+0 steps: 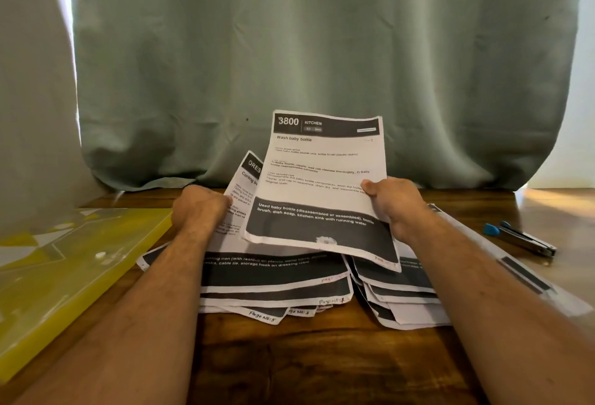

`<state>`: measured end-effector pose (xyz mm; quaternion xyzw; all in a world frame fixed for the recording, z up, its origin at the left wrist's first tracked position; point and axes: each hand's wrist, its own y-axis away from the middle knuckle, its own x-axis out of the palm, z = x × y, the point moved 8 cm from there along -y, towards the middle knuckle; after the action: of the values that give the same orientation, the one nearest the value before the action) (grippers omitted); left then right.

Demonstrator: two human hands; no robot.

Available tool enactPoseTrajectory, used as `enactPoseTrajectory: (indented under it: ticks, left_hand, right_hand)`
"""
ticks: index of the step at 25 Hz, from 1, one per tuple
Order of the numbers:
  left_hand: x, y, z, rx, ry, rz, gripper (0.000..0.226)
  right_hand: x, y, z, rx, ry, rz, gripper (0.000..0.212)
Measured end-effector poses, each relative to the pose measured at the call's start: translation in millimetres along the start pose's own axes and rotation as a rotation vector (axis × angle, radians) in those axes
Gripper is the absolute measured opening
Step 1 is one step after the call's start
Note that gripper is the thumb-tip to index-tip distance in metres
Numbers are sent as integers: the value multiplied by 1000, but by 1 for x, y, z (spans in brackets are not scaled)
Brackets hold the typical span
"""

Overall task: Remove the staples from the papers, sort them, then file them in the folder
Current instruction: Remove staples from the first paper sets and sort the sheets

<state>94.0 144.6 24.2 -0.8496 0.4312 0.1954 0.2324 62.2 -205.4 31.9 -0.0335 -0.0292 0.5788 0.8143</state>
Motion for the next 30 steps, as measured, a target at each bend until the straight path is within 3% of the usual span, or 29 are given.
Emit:
enactPoseTrajectory:
  ticks: [5, 10, 13, 22, 25, 30]
  left_hand:
    - [-2, -1, -1, 40, 172, -8, 15]
    - [16, 0, 0, -114, 611, 201, 11]
    - [29, 9, -4, -195, 759, 358, 13]
    - [40, 32, -24, -167, 873, 548, 21]
    - [39, 40, -31, -137, 877, 534, 20]
    - [40, 39, -38, -114, 963, 545, 51]
  right_hand:
    - [7, -5, -5, -10, -40, 30, 14]
    - [10, -9, -10, 28, -30, 84, 19]
    - [12, -8, -12, 66, 14, 118, 16]
    - [20, 0, -17, 149, 91, 238, 18]
    - [17, -1, -14, 139, 111, 176, 19]
    - [0, -7, -9, 140, -59, 37, 21]
